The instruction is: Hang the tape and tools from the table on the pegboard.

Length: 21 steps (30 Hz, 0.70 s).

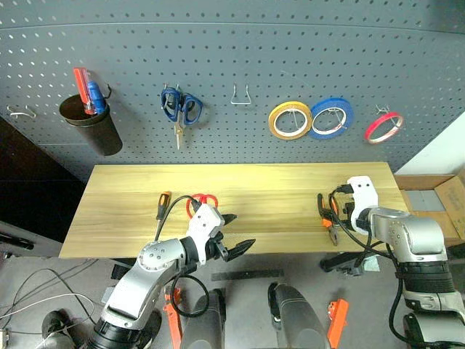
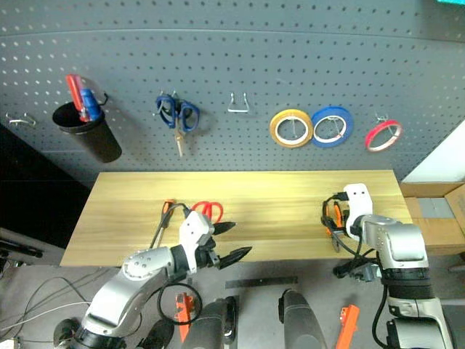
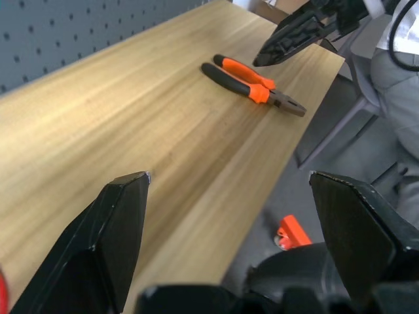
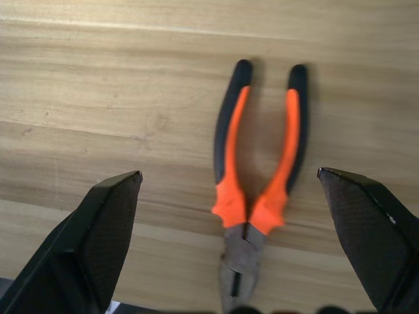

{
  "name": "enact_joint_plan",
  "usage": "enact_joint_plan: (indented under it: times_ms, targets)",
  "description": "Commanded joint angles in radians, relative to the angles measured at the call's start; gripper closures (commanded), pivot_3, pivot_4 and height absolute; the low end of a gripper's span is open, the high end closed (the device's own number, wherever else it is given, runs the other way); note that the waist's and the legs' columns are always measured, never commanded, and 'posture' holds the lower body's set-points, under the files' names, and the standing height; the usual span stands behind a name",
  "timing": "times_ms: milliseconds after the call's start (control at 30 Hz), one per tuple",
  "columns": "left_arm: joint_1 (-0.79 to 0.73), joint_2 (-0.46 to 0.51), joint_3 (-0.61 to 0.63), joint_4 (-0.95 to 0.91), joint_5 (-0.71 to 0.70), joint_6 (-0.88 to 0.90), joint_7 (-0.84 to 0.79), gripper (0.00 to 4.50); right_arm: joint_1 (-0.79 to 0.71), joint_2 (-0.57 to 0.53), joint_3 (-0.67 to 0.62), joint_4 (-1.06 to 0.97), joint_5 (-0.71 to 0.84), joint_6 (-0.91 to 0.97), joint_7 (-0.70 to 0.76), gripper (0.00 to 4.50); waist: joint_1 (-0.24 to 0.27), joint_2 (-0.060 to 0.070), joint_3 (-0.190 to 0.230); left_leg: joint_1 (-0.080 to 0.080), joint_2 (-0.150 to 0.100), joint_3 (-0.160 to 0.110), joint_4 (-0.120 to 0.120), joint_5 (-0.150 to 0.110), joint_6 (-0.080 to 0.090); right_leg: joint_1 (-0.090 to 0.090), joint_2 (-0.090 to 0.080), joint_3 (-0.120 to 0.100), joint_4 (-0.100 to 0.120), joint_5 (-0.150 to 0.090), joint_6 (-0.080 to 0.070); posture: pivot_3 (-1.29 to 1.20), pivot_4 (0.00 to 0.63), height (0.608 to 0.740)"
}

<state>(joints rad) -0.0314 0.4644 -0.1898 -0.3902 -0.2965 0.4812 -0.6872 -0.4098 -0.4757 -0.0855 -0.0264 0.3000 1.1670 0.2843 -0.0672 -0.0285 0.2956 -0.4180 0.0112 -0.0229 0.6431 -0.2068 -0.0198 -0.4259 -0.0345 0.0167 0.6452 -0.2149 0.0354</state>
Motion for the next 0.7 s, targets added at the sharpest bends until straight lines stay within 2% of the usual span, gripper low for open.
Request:
enact_joint_plan:
  times_ms: [33, 333, 533, 700]
  targets:
    - [0.015, -0.005, 0.003, -0.079, -0.023, 0.020, 0.013, 0.32, -0.006, 0.013, -0.003, 0.002, -0.013, 0.018, -0.018, 0.03, 0.007, 0.001, 0.005, 0.000, 0.000, 0.000, 0.000, 0.000, 0.000, 0.000, 0.000, 0.000, 0.000, 0.000, 0.000, -0.06, 0.344, 0.740]
    - [0.005, -0.016, 0.017, -0.108, -0.054, 0.063, 0.036, 0.32, -0.081, 0.029, 0.019, 0.132, -0.061, -0.022, -0.036, 0.03, 0.008, 0.001, 0.019, 0.000, 0.000, 0.000, 0.000, 0.000, 0.000, -0.001, 0.000, 0.001, -0.001, -0.002, -0.003, -0.06, 0.350, 0.740]
    - [0.000, -0.023, 0.009, -0.136, -0.065, 0.089, 0.053, 0.32, -0.107, 0.052, 0.037, 0.212, -0.086, -0.038, -0.048, 0.03, 0.010, 0.001, 0.019, -0.013, 0.000, 0.001, 0.000, 0.000, 0.000, -0.014, 0.001, 0.000, 0.001, 0.001, 0.003, -0.04, 0.353, 0.740]
    - [-0.007, -0.021, 0.021, -0.148, -0.081, 0.111, 0.063, 0.32, -0.112, 0.058, 0.051, 0.281, -0.120, -0.052, -0.056, 0.03, 0.011, 0.000, 0.020, -0.014, 0.000, 0.001, 0.001, 0.000, 0.000, -0.015, 0.001, 0.000, 0.000, 0.002, 0.004, -0.04, 0.359, 0.740]
